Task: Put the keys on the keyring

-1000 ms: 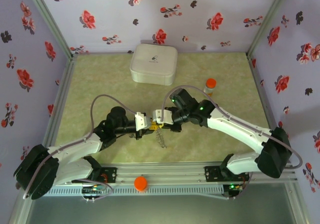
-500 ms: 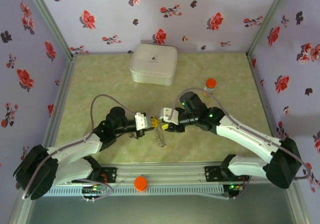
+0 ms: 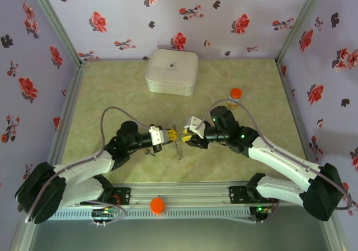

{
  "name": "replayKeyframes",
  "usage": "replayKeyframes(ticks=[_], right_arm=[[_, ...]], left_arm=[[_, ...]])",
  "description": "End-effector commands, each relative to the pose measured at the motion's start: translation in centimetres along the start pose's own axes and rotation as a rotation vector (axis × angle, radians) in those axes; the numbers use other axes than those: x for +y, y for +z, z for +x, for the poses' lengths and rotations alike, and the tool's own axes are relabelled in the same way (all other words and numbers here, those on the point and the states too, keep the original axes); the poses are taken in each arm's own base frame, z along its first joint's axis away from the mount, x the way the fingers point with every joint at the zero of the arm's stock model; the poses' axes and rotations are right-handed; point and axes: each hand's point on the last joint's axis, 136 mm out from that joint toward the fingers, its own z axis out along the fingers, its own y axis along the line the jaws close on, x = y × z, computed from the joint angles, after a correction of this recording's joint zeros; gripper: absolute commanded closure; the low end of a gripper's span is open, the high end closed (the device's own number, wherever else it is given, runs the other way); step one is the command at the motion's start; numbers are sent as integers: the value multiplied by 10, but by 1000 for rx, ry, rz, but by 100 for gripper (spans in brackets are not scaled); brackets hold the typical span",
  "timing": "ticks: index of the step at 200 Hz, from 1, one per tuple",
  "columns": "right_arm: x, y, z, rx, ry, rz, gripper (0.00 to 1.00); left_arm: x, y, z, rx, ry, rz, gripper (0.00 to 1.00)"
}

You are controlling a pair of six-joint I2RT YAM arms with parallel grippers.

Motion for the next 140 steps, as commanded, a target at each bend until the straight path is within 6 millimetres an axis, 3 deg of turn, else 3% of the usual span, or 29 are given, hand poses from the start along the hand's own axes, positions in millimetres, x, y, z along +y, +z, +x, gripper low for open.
replayKeyframes(ticks=[1, 57, 140], right_arm=[[2, -1, -11, -59, 33, -16, 69], [-27, -1, -4, 6, 274, 108, 68], [-16, 2, -24, -44, 528, -52, 70]], left_arm=[[5, 0, -11, -46, 27, -38, 100], [11, -1, -15, -60, 80, -84, 100], [14, -2, -13, -56, 92, -110, 100]])
